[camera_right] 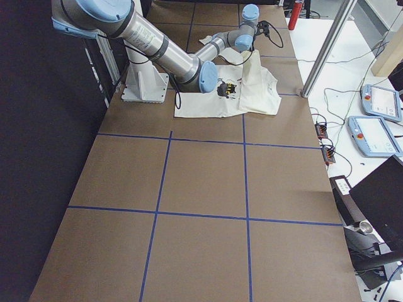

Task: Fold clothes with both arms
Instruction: 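Lift the sleeve with the right gripper and fold it across the shirt body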

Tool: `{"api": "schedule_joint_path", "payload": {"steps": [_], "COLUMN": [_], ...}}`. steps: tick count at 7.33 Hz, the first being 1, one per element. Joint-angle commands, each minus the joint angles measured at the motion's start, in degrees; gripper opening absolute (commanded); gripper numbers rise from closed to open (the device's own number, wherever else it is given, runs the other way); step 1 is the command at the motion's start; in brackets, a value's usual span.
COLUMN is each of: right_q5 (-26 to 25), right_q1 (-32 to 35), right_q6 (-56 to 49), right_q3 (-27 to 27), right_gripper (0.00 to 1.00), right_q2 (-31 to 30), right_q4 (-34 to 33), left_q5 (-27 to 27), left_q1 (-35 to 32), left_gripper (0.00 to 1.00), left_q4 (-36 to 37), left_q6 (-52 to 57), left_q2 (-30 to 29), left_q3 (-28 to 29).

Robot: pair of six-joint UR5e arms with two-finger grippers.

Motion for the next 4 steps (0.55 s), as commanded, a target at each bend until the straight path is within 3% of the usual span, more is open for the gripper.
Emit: {"api": "schedule_joint_path", "payload": {"steps": [1, 2, 4], "right_q5": [-7.61, -12.67, -13.76], "right_q1": [-5.44, -7.97, -8.70], "right_q6": [0.06, 1.37, 5.42], "right_q3": [-1.79, -1.79, -1.88], "right_gripper": [0.57, 1.00, 1.00], "right_q2": [0.59, 0.41, 0.06], "right_q4": [7.74, 8.29, 8.83], "left_q5": [0.00, 0.00, 0.00], "left_q1": [0.01, 0.01, 0.01], "left_gripper": [1.00, 1.00, 1.00], "left_q4": [-0.70, -0.70, -0.70], "left_q6": [-0.13, -0.13, -0.91], "left_q2": [-0.12, -0.12, -0.12], "left_q3": [0.44, 0.35, 0.27]}}
